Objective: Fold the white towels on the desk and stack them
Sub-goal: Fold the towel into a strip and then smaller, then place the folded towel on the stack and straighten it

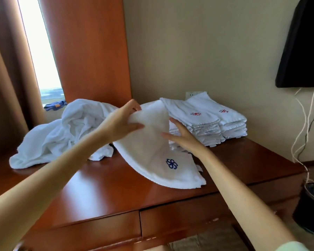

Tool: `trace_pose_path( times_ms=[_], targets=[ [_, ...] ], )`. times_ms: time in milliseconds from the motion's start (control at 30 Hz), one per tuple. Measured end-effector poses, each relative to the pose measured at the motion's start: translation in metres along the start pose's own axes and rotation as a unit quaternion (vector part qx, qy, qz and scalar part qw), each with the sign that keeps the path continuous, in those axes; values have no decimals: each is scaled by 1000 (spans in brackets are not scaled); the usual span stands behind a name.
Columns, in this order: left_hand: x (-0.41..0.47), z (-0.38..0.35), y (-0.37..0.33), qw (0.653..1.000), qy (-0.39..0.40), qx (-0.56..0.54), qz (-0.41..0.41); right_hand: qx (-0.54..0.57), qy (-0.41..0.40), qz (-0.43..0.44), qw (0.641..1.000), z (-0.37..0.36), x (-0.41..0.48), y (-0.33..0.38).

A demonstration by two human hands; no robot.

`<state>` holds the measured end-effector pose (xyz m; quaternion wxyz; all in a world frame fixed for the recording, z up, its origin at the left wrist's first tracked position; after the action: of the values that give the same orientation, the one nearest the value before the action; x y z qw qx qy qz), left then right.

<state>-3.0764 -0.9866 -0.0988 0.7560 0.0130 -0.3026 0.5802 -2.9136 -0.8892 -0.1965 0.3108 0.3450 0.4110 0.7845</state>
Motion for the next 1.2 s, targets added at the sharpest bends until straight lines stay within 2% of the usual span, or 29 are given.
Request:
trace_pose_path(
  times_ms=[167,300,367,433,500,533,633,700,767,900,1000,1200],
  targets=[
    [55,50,-57,996,-30,10,-87,121,-32,38,991,50,35,58],
    [84,73,-53,985,-141,49,-81,150,-66,79,983,83,61,83],
    [87,73,-34,980,-188,-25,-63,149,-56,79,984,89,72,91],
    [86,59,-4,956,-207,-209,-20,166,-47,77,982,96,83,98],
    [83,21,31,909,-172,-372,75,192,-44,81,977,106,96,106],
    [82,-6,44,891,-127,-418,122,201,-48,85,975,111,104,109],
    [75,-89,59,857,13,-485,175,209,-68,85,972,130,132,118],
    [72,-131,64,856,49,-481,181,200,-90,77,973,143,156,118],
    [78,-153,69,858,48,-476,189,194,-108,66,973,153,182,114],
    [106,-161,81,873,-12,-451,183,183,-119,36,975,158,238,85],
    [116,-174,90,883,2,-433,180,173,-114,2,978,151,278,47],
    [123,-195,108,875,13,-439,202,142,-68,-141,977,118,327,-67]
  ],
)
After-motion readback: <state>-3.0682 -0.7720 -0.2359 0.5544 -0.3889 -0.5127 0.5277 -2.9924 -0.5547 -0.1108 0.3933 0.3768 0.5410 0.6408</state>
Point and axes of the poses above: each hand's wrist, its own x-axis towards the middle knuckle, its own z-axis out of the back of the hand, y = z × x, the point moved 9 cm from there along x, towards the middle knuckle, and after that the axes turned 6 degrees about y, right-handed, at the moved point
